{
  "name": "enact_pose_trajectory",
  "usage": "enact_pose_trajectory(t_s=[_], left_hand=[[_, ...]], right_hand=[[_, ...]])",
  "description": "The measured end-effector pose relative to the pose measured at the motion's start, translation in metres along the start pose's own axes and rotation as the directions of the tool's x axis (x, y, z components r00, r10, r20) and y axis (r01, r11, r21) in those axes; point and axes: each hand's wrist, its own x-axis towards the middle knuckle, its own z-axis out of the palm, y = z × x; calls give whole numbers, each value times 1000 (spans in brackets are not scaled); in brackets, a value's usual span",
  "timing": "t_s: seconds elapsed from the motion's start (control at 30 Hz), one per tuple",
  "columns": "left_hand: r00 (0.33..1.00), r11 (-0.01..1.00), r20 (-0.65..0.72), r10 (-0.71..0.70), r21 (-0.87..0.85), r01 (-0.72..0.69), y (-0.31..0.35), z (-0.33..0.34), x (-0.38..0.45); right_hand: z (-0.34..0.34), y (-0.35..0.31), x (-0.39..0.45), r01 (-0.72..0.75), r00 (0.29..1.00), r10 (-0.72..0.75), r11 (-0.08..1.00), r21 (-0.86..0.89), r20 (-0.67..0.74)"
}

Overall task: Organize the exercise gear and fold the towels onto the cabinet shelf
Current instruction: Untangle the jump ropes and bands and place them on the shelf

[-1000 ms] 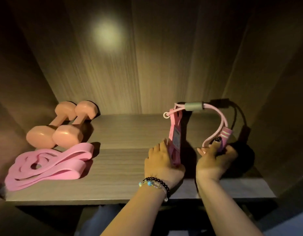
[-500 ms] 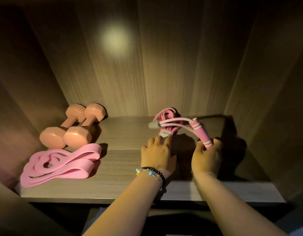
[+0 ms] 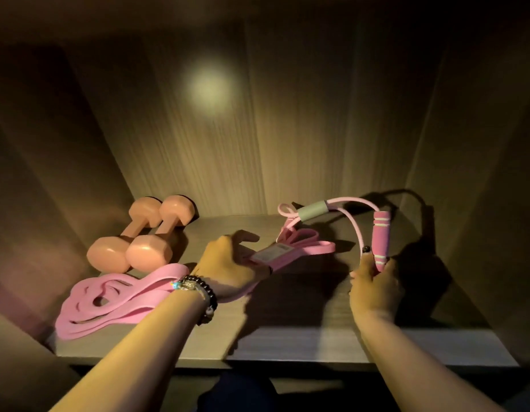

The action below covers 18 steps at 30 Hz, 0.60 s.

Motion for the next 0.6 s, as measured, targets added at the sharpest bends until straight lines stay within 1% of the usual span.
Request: enact_pose_trajectory(t_s=[0.1,0.17,0.2,0.27,0.33,0.4,0.5,0.57,0.6], left_hand=[[999,998,-32,0,-56,-2,4,-14,-26],[998,997,-51,27,-66,-30,7,-23,-43],[998,996,-39,40,-73,-43,7,-28,-52],[999,994,26,38,-105,-35,1,-38,-69],[997,984,80,22,-177,-7,-9,-47,-84],[995,957,98,10,-288,19,-21,-55,-96],[996,918,92,2,-394,34,-29,-62,-106],[997,897,76,22,-443,14,-31,-66,-107],[998,871,62,30,-492,4,-33,-68,-106]], right_hand=[[-7,-3,-1,-39,999,41,993,114,-10],[-14,-4,-3,-59,998,62,988,139,-21],[-17,-4,-4,-64,997,69,987,151,-32],[-24,-3,-3,-78,994,90,983,166,-67],[-27,-1,-2,-99,989,115,983,155,-94],[-30,-2,-3,-93,989,108,986,138,-101],[-32,-5,-4,-103,989,114,987,125,-92],[-32,-6,-1,-153,980,168,978,143,-102],[-33,-7,0,-186,974,203,970,156,-105]])
